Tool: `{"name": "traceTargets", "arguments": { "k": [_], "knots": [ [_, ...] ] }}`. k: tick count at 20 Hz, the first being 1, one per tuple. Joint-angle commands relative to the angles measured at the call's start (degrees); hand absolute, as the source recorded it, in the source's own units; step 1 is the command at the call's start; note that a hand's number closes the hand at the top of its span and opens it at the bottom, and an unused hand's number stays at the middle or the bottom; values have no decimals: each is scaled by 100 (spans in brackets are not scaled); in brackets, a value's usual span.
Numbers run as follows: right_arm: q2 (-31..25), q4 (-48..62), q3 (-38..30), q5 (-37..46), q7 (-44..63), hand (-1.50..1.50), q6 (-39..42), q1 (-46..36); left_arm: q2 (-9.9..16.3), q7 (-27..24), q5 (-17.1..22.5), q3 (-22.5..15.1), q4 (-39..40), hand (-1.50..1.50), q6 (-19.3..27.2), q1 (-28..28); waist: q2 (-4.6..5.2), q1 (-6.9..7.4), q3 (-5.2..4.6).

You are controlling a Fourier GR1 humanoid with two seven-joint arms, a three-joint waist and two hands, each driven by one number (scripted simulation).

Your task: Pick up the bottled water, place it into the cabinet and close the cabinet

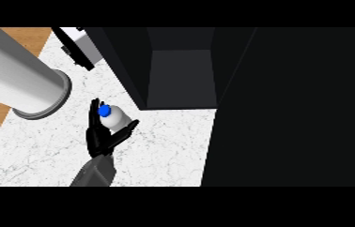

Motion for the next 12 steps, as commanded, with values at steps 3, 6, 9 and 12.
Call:
{"name": "traceTargets", "arguments": {
  "k": [3,6,9,12],
  "knots": [
    [-39,-516,-181,-62,-66,-150,132,260,100,217,100,100,518,150,-644,-599,6,4,2],
    [-201,-646,-560,-462,-179,-150,347,571,102,-159,84,165,953,150,-684,-878,18,-29,2],
    [-43,-655,-299,-181,-404,-150,242,697,21,-496,-261,-60,745,150,155,-947,-2,-39,6],
    [-181,-664,-606,-402,-394,-150,409,724,-16,-840,-485,-238,1015,150,62,-965,12,-48,4]
  ]
}}
